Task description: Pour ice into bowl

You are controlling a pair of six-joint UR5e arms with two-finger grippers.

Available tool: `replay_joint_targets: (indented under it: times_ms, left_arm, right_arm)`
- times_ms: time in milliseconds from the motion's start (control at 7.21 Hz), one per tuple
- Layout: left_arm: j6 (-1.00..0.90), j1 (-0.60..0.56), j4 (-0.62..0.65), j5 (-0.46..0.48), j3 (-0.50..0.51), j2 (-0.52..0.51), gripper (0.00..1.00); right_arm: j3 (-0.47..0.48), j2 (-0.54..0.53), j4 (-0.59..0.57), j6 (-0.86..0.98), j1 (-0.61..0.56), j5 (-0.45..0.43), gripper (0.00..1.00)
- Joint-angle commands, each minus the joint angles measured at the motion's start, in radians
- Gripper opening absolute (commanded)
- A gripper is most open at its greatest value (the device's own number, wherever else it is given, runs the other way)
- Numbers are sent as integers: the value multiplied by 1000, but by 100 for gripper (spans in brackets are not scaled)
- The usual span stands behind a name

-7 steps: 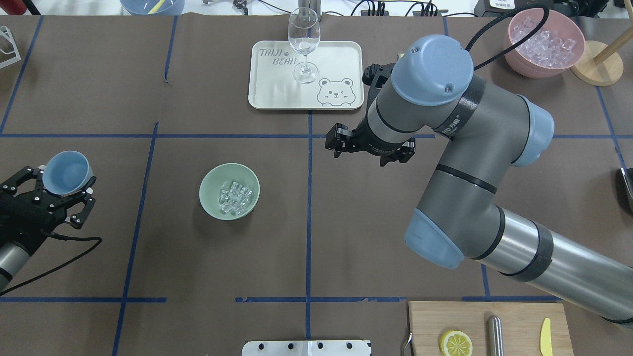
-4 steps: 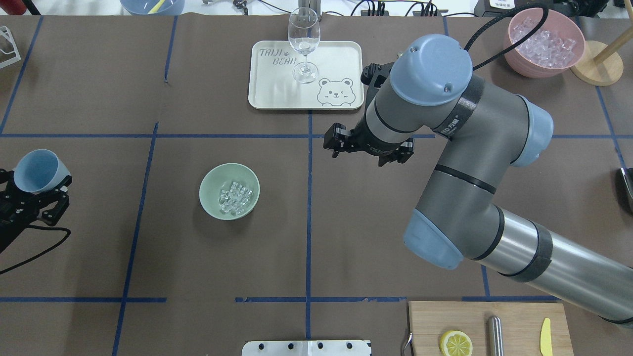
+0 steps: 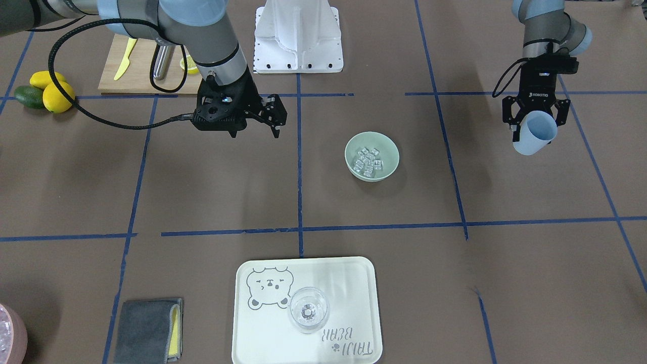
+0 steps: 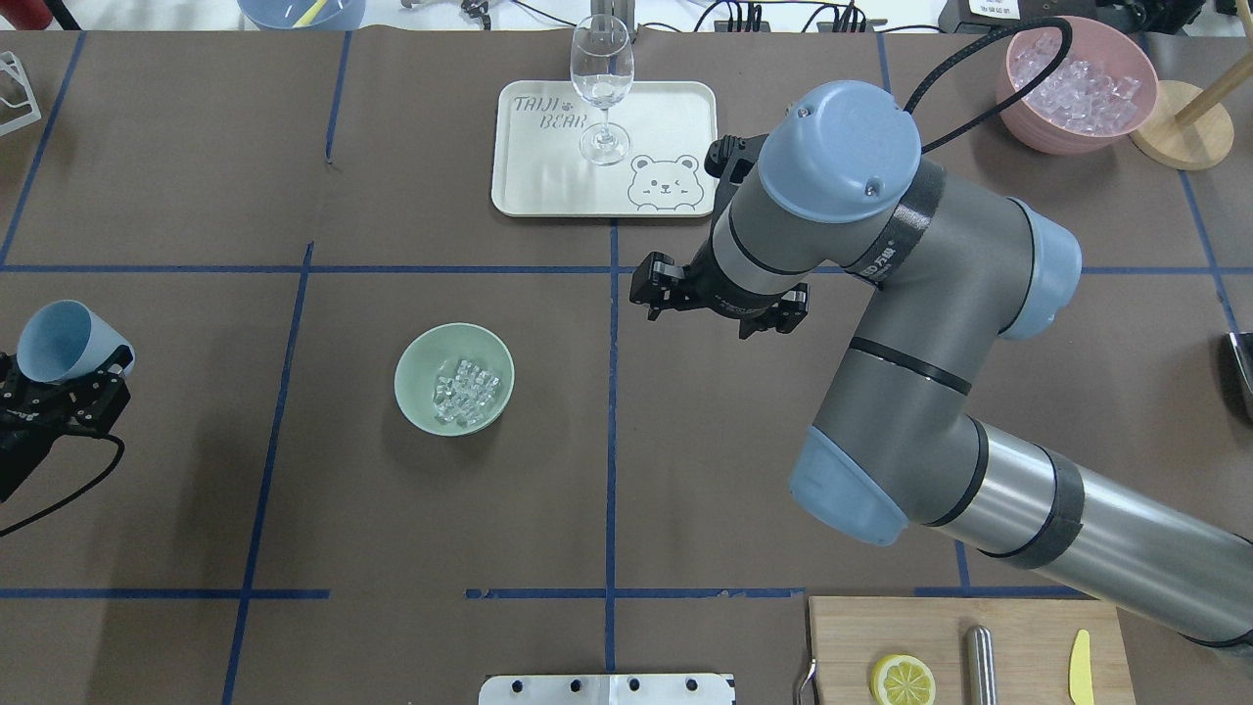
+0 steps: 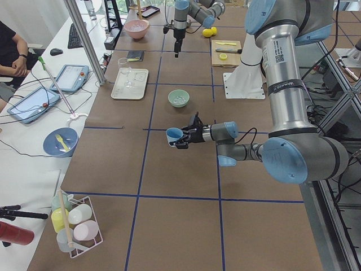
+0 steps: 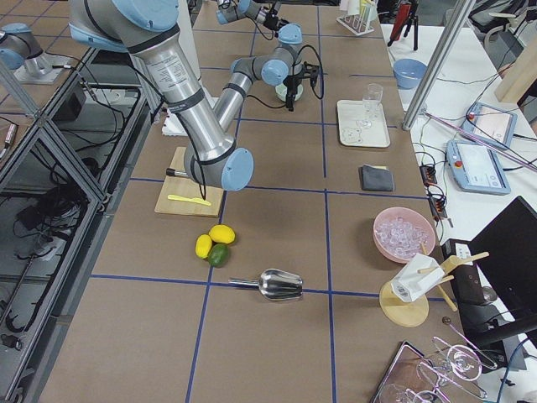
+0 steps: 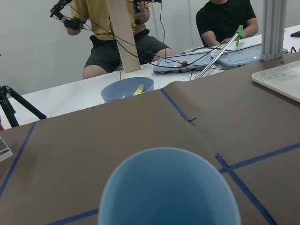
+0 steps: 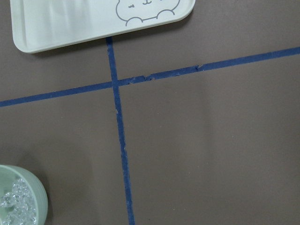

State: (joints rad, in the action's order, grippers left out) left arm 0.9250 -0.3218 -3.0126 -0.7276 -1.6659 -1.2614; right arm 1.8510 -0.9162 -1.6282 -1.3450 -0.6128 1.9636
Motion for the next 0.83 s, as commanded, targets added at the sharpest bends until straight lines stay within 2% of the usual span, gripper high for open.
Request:
replay_joint_targets:
  times_ms: [0,277,693]
  left_arm:
    - [37,3,-2,109,92,-76,0]
    - [95,10,0,155,199,-149,0]
    - [95,13,12,143,206,-151,0]
  right_arm:
    - [-1,10,2,-25,16,-3,100]
    - [-4,19,10,-43,27,-15,100]
    - [-4,19,19,-51,30,-17,100]
